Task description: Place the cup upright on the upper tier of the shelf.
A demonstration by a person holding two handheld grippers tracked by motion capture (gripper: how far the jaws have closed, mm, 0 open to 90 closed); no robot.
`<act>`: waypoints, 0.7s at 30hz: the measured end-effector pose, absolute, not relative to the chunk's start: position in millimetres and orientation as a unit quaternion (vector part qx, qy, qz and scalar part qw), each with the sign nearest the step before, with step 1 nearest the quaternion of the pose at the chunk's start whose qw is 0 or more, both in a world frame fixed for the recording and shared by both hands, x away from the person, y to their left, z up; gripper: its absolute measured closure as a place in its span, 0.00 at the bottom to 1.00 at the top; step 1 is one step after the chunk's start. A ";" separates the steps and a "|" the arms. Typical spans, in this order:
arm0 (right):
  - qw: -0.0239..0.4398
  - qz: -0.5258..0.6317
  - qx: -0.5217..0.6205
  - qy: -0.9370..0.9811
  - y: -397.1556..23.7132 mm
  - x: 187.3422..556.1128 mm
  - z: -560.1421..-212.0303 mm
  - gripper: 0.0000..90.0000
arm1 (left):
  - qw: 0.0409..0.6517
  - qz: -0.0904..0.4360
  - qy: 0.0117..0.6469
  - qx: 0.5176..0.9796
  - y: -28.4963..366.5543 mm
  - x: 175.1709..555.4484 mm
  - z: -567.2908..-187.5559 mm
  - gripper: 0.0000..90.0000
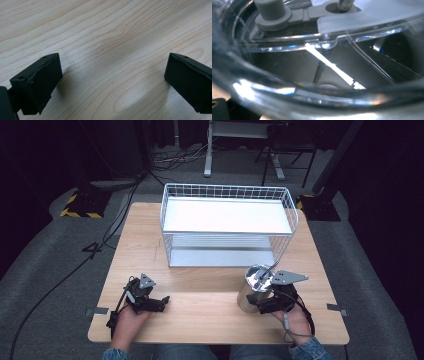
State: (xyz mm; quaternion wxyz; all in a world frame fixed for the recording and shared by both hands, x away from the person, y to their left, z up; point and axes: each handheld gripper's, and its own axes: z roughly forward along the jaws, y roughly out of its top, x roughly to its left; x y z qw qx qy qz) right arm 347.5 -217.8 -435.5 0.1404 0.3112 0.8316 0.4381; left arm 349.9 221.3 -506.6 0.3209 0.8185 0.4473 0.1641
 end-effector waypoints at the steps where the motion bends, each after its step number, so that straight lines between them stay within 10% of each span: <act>1: 0.141 0.438 0.312 0.832 -217.7 347.4 -435.4 0.03 | 0.321 0.163 0.447 0.819 221.4 350.0 -506.4 0.02; 21: 0.145 0.417 0.306 0.843 -214.0 341.3 -410.8 0.04 | 0.321 0.163 0.447 0.819 221.4 350.0 -506.5 0.02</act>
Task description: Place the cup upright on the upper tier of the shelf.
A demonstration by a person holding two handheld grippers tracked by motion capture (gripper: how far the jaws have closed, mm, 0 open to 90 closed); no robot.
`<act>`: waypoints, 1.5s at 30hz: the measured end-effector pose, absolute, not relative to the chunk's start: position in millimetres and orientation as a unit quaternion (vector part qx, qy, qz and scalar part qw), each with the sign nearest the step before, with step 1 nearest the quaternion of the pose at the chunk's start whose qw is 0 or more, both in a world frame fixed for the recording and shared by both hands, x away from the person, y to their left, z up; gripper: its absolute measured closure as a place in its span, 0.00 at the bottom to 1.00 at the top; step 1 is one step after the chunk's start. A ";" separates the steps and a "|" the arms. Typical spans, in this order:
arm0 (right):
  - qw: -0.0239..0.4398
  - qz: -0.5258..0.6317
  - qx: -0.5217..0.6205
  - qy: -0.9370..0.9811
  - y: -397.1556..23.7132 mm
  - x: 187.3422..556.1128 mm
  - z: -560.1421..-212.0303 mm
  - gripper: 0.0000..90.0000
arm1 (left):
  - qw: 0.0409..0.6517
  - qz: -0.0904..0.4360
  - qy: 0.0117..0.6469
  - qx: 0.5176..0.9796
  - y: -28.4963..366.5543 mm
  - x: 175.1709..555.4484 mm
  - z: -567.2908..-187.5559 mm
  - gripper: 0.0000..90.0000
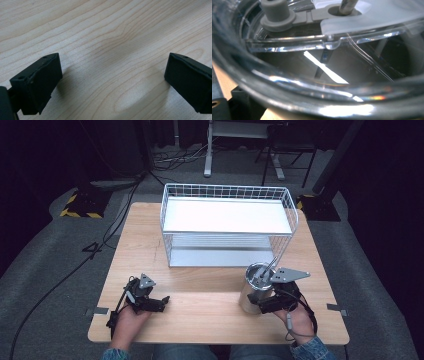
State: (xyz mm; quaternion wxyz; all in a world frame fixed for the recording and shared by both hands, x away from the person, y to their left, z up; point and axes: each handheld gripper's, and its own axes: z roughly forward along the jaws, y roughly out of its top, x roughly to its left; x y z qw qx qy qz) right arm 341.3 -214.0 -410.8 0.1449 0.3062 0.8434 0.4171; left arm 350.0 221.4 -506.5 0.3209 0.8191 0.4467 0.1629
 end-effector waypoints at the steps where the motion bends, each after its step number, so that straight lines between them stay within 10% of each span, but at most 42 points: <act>1: 0.146 0.417 0.306 0.843 -213.9 340.6 -407.8 0.04 | 0.321 0.163 0.447 0.819 221.4 350.1 -506.5 0.02; 45: 0.163 0.438 0.274 0.841 -205.2 351.4 -281.9 0.04 | 0.320 0.158 0.445 0.821 221.3 350.5 -506.2 0.02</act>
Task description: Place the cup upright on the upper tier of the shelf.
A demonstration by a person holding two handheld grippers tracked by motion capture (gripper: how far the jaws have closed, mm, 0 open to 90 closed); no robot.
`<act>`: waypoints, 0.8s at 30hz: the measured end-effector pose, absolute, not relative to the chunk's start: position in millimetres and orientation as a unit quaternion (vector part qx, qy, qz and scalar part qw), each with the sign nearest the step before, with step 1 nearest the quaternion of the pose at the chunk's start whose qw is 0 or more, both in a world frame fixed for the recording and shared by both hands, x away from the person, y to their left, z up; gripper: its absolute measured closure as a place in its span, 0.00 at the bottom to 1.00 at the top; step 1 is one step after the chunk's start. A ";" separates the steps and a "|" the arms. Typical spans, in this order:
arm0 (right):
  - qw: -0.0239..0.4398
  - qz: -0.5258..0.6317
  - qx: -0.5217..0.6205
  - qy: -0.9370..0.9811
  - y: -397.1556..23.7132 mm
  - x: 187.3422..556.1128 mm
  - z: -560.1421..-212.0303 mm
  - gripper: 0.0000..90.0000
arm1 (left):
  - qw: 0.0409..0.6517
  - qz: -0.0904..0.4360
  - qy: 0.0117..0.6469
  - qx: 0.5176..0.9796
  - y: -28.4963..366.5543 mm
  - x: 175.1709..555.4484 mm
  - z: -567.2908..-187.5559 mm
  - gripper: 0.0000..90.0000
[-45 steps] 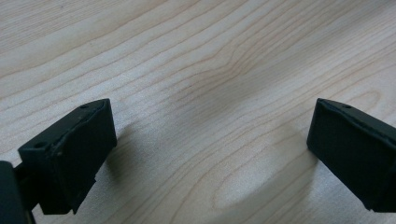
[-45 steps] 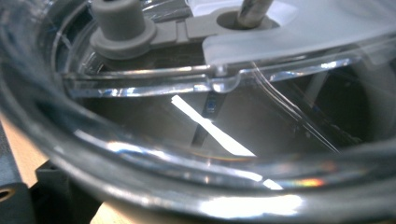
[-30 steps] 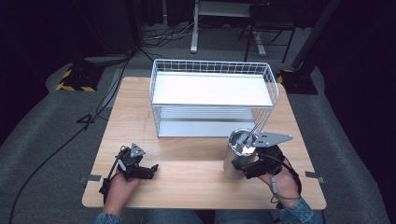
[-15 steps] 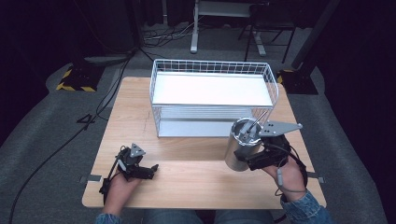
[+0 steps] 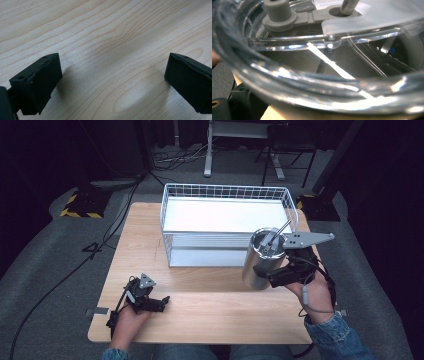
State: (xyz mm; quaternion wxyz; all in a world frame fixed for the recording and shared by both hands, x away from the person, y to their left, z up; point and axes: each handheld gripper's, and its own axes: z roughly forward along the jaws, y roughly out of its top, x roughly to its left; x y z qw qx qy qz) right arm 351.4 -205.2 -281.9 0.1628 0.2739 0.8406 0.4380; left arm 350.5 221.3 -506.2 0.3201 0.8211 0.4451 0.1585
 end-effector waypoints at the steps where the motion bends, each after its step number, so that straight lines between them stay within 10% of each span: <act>1: 0.163 0.440 0.275 0.839 -205.3 352.9 -279.2 0.04 | 0.320 0.158 0.445 0.821 221.3 350.5 -506.2 0.02; 24: 0.191 0.460 0.291 0.817 -208.4 397.3 -215.8 0.04 | 0.321 0.160 0.444 0.821 221.2 349.6 -506.5 0.02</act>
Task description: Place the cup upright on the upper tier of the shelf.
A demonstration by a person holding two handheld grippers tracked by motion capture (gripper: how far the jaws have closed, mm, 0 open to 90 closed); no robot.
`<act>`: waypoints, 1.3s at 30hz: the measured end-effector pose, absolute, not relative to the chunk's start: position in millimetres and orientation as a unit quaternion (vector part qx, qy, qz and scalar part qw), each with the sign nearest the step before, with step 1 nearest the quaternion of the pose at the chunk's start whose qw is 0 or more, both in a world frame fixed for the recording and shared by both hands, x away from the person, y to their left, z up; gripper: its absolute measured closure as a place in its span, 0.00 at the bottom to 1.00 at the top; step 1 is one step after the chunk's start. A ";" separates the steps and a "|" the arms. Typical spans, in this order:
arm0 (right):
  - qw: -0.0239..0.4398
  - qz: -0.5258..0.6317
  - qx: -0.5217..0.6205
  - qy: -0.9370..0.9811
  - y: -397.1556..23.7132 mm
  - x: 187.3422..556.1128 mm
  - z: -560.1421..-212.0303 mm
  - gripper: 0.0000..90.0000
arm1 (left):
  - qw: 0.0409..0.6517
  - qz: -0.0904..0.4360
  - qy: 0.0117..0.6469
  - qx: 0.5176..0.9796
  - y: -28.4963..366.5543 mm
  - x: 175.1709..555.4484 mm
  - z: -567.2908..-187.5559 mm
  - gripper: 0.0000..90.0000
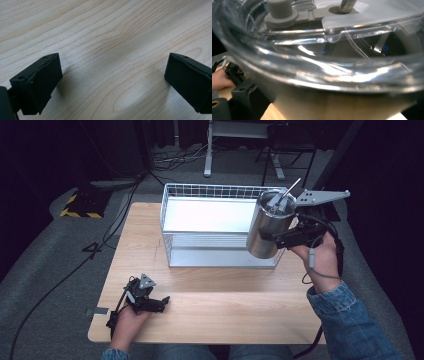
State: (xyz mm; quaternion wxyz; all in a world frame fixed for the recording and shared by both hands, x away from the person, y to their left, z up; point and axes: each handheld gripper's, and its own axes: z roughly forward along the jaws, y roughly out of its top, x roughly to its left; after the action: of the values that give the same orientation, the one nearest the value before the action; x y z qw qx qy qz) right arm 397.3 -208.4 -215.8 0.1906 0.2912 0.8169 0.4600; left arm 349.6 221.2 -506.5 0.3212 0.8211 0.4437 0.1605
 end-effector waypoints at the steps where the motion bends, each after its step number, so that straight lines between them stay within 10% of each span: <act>1: 0.192 0.461 0.293 0.815 -208.2 400.0 -213.3 0.04 | 0.321 0.161 0.444 0.821 221.2 349.6 -506.5 0.02; 39: 0.222 0.446 0.388 0.775 -199.5 523.8 -203.3 0.04 | 0.321 0.159 0.441 0.823 221.6 350.5 -506.1 0.02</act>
State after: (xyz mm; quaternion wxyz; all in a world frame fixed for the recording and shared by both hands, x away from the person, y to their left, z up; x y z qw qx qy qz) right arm 523.8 -199.5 -203.3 0.2219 0.3881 0.7751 0.4465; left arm 350.5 221.6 -506.1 0.3211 0.8226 0.4415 0.1589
